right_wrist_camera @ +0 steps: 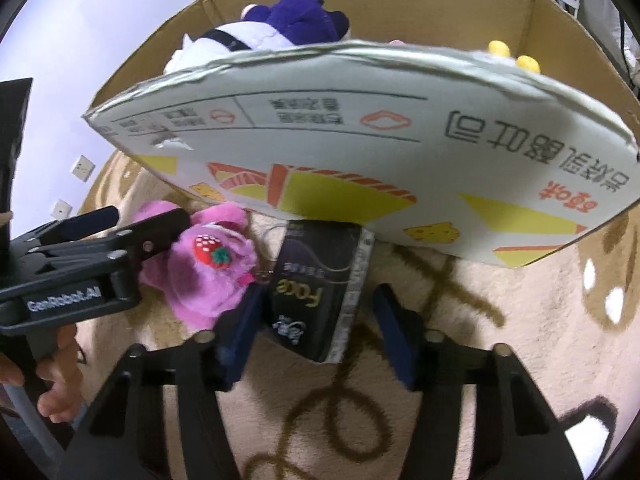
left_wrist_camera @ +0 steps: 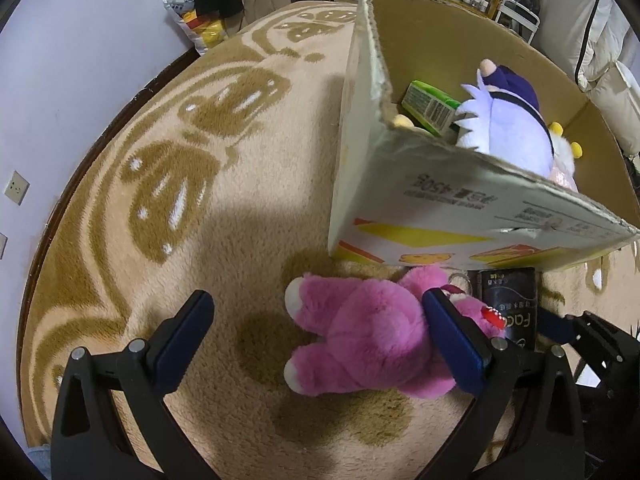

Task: Organize soft objects
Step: 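Grasp the pink plush bear with the left tool while the right tool grasps the black Face tissue pack, then lift the pink bear and black tissue pack up over the box with both tools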

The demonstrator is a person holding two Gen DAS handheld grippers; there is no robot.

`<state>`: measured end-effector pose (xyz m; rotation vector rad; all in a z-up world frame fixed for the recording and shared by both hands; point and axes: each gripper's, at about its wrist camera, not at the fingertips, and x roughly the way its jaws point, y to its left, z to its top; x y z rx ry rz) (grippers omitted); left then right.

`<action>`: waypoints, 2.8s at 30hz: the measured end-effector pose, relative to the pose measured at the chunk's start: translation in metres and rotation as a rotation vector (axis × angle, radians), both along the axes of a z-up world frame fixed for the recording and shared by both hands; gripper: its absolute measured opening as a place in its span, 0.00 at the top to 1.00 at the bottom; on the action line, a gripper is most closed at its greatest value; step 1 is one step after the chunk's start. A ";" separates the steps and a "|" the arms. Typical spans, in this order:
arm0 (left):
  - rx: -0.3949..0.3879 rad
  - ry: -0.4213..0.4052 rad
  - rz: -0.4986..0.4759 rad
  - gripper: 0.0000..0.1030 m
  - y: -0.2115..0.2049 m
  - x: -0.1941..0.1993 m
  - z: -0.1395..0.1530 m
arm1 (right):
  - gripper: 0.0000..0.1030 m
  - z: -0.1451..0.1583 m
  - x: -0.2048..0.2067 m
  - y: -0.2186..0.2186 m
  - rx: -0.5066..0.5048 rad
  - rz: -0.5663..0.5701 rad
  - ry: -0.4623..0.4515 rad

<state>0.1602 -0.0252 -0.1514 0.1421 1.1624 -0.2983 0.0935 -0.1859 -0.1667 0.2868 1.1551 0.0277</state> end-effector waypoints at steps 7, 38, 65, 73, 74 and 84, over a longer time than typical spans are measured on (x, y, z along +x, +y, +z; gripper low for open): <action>-0.065 0.036 -0.011 0.28 -0.001 -0.005 0.002 | 0.54 0.003 -0.004 0.002 0.023 -0.007 -0.004; -0.057 -0.106 -0.003 0.66 -0.001 -0.041 0.042 | 0.75 0.065 -0.044 -0.039 -0.005 -0.080 -0.118; -0.080 -0.154 0.033 1.00 0.012 -0.050 0.059 | 0.76 0.100 -0.060 -0.043 0.013 -0.078 -0.212; -0.084 -0.173 0.019 0.93 0.013 -0.053 0.065 | 0.76 0.098 -0.059 -0.043 0.009 -0.082 -0.211; -0.078 -0.172 0.018 0.88 0.012 -0.053 0.065 | 0.76 0.098 -0.059 -0.043 0.009 -0.083 -0.210; -0.033 -0.138 -0.037 0.50 -0.012 -0.063 0.053 | 0.76 0.098 -0.058 -0.047 0.008 -0.086 -0.200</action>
